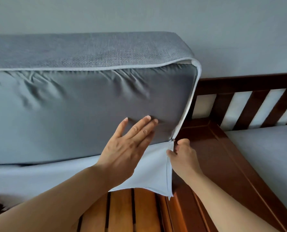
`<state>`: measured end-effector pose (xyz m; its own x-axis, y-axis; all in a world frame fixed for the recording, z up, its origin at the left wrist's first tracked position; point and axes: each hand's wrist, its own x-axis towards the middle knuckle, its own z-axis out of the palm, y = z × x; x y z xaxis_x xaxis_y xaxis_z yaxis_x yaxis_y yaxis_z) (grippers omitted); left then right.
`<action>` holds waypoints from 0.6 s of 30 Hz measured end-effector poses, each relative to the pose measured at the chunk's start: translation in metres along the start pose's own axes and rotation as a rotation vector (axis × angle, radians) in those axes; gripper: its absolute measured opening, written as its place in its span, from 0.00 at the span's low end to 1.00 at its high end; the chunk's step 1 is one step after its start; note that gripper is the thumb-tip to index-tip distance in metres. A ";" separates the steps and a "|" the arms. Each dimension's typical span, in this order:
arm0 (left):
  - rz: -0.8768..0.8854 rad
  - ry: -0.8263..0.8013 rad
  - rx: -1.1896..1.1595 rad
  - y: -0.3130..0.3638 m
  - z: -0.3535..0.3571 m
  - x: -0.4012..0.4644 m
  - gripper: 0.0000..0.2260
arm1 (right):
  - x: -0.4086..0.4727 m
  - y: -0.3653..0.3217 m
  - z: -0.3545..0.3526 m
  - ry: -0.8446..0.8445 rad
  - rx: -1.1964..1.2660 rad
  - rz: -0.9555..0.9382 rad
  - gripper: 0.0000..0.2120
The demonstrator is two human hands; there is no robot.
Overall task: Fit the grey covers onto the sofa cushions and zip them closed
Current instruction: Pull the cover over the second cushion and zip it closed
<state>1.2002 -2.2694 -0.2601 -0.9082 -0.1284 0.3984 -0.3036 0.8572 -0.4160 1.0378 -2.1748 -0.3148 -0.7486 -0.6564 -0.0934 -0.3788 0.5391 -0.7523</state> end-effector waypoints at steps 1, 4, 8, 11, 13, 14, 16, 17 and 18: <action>-0.014 -0.010 -0.007 0.002 0.001 -0.002 0.29 | 0.002 0.004 0.004 -0.040 0.059 0.023 0.13; -0.049 -0.033 -0.007 0.007 0.002 -0.009 0.29 | -0.002 0.008 0.007 -0.161 0.253 0.072 0.04; -0.095 -0.077 -0.017 0.008 -0.011 -0.013 0.31 | -0.022 0.002 0.002 -0.449 0.542 0.169 0.07; -0.126 -0.142 -0.086 0.009 -0.024 -0.013 0.34 | -0.035 -0.009 -0.014 -0.499 0.722 0.245 0.07; -0.120 -0.158 -0.131 0.010 -0.032 -0.014 0.31 | -0.041 -0.019 -0.030 -0.522 0.820 0.281 0.08; -0.116 -0.156 -0.150 0.010 -0.036 -0.014 0.28 | -0.044 -0.025 -0.038 -0.540 0.872 0.288 0.09; -0.110 -0.093 -0.176 0.013 -0.047 -0.012 0.16 | -0.049 -0.038 -0.055 -0.584 0.972 0.281 0.11; -0.125 -0.068 -0.224 0.013 -0.054 -0.010 0.13 | -0.051 -0.044 -0.062 -0.602 1.019 0.276 0.12; -0.145 -0.049 -0.300 0.013 -0.064 -0.006 0.13 | -0.052 -0.052 -0.069 -0.607 1.059 0.270 0.13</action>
<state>1.2203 -2.2258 -0.2156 -0.8766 -0.2775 0.3931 -0.3392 0.9358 -0.0959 1.0590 -2.1316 -0.2259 -0.2562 -0.8800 -0.3999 0.5822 0.1898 -0.7906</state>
